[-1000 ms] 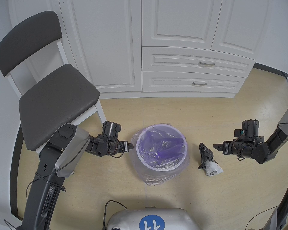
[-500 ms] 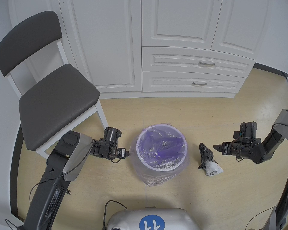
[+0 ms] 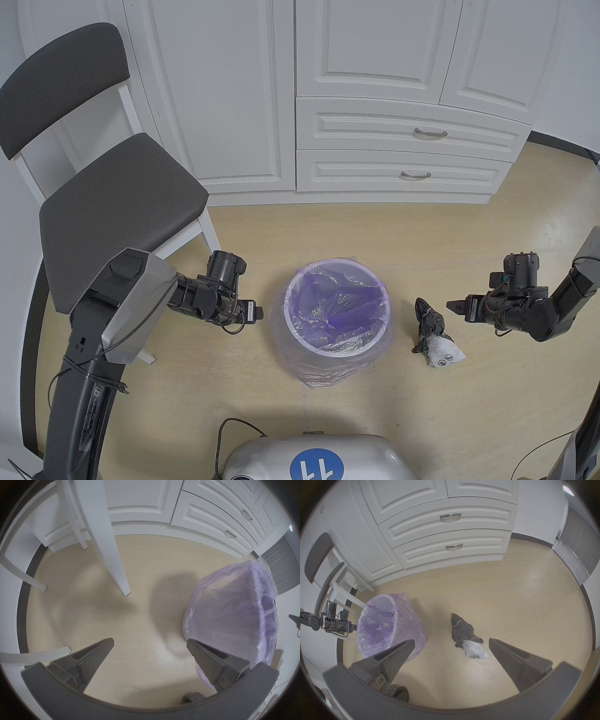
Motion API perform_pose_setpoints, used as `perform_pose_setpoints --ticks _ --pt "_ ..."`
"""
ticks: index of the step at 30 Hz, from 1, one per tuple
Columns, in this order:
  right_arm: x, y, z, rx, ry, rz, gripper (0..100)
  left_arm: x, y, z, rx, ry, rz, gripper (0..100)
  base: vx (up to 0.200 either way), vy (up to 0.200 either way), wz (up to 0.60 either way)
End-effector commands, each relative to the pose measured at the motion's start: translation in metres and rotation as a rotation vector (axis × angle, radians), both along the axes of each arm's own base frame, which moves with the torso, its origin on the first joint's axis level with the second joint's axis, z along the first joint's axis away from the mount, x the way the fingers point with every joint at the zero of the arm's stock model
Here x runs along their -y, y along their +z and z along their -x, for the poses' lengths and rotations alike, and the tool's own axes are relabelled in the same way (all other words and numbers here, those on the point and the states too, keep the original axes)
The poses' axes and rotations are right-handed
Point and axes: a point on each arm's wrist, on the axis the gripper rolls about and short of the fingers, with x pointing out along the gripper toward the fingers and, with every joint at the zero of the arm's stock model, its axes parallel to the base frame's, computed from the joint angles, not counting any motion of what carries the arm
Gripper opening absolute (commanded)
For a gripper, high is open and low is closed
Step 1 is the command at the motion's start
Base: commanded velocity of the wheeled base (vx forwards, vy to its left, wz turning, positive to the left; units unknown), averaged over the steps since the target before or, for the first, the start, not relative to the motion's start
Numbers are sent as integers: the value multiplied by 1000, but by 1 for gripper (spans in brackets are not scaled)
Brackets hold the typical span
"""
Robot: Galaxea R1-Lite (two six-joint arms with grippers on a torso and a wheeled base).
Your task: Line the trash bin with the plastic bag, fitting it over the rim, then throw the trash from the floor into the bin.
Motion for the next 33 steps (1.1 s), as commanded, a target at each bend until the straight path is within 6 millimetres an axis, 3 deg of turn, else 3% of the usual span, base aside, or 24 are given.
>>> perform_pose_setpoints --ticks 1,5,8,10,20,26,33 --pt "0 20 10 45 1 0 100 -8 50 21 32 4 9 100 0 0 0" --pt "-1 29 16 65 6 3 100 -14 75 38 52 3 14 100 0 0 0" --pt "-1 31 18 70 7 5 100 -15 80 43 62 3 18 100 0 0 0" --pt "-3 39 24 87 15 7 100 -19 96 61 99 -5 29 100 0 0 0" --pt "-4 66 46 94 21 8 100 -29 132 115 171 -48 34 100 0 0 0" --pt "-3 71 55 106 21 9 100 -30 144 140 218 -89 34 100 0 0 0" --pt "-2 80 73 98 55 66 100 -40 171 177 301 -110 80 100 0 0 0"
